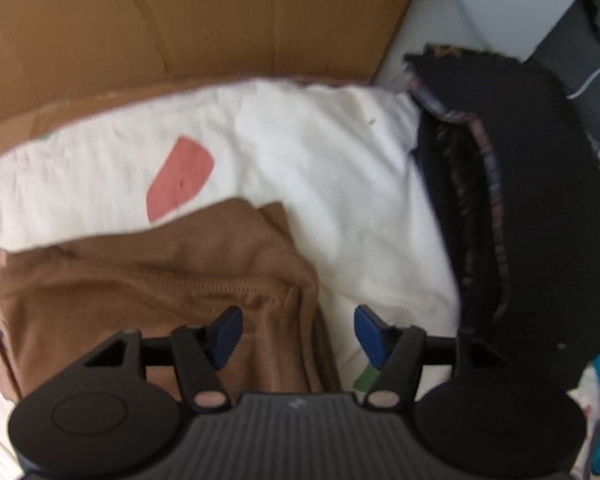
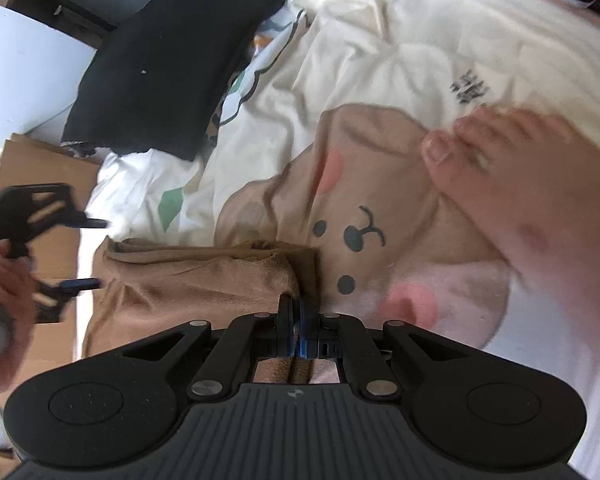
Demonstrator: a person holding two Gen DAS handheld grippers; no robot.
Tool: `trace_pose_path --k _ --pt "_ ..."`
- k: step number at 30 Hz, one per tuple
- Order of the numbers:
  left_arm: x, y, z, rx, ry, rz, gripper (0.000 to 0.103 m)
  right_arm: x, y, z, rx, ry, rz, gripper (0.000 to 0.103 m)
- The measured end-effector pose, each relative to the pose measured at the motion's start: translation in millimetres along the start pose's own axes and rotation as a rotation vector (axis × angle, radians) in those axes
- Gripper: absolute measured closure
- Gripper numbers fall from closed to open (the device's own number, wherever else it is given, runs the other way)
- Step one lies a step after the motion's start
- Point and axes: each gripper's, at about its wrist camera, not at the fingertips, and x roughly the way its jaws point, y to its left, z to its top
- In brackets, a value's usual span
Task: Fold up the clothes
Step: 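Open both tools to release the folded shirt, then raise both open tools away from the folded shirt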
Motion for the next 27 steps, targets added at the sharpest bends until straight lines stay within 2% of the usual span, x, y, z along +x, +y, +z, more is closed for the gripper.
trace_pose_path --k 2,6,13,17,19,23,25,27 --pt "-16 0 2 0.017 0.000 0.018 0.038 -6 5 2 0.003 -0.017 -0.022 0.102" --pt "-52 6 11 0.009 -0.040 0.027 0.038 -16 17 9 -0.015 -0.021 0.012 0.100" --pt "-121 33 27 -0.099 -0.087 0.058 0.036 -35 45 11 -0.088 0.005 0.105 0.099" --pt "-164 50 24 -0.150 -0.112 0.077 0.035 -47 62 14 -0.132 0.063 0.127 0.097" --pt "-187 58 18 -0.178 -0.121 0.082 0.035 -48 70 16 -0.145 0.125 0.145 0.082" --pt "-230 69 3 -0.164 -0.114 0.122 0.032 -60 88 13 -0.168 0.198 0.200 0.079" --pt "-250 74 -6 -0.147 -0.120 0.163 0.031 -66 101 11 -0.216 0.220 0.226 0.075" --pt "-265 78 -14 -0.152 -0.134 0.168 0.025 -71 113 9 -0.268 0.242 0.245 0.069"
